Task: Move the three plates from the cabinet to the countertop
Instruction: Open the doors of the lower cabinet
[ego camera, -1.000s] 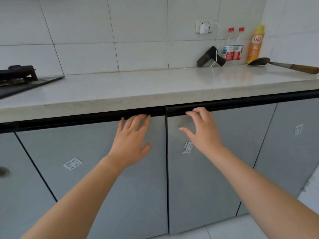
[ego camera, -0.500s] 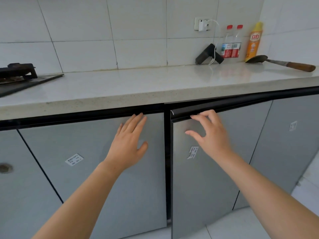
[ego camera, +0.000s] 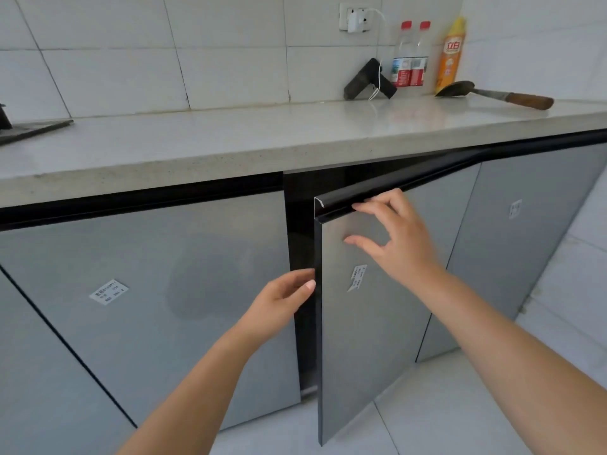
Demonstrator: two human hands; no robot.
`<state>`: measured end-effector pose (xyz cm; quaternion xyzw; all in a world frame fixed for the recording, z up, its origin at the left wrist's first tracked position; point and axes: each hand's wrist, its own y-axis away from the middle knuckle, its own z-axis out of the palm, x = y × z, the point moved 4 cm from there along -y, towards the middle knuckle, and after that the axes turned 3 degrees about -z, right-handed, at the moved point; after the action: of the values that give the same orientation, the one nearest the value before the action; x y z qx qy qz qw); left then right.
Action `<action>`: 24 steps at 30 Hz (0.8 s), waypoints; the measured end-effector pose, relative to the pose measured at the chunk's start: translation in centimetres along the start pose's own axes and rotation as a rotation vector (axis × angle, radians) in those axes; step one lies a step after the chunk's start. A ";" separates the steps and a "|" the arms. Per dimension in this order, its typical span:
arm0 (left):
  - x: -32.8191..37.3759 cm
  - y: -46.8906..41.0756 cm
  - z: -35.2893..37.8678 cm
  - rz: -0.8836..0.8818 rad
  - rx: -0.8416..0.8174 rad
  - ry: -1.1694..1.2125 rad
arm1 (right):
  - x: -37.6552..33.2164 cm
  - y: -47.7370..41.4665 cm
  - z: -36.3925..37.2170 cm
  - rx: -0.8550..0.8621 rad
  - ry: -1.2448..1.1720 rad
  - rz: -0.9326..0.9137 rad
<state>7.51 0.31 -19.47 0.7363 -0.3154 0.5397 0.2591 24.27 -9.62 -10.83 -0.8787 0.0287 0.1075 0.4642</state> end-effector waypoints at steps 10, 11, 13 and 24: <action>0.0 0.5 3.0 -0.032 -0.054 0.156 | -0.4 1.4 -2.1 0.027 -0.121 0.094; 0.0 0.5 3.1 -0.031 -0.059 0.150 | -0.4 1.5 -2.4 0.050 -0.158 0.125; 0.2 0.5 3.1 -0.029 -0.067 0.135 | -0.4 1.5 -3.2 0.136 -0.239 0.186; 1.0 1.7 5.4 0.049 -0.254 0.073 | -0.8 1.5 -6.0 0.104 -0.274 0.363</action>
<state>9.89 -4.95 -19.97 0.6694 -0.3894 0.5281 0.3483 24.26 -15.45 -8.54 -0.8113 0.1285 0.3059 0.4814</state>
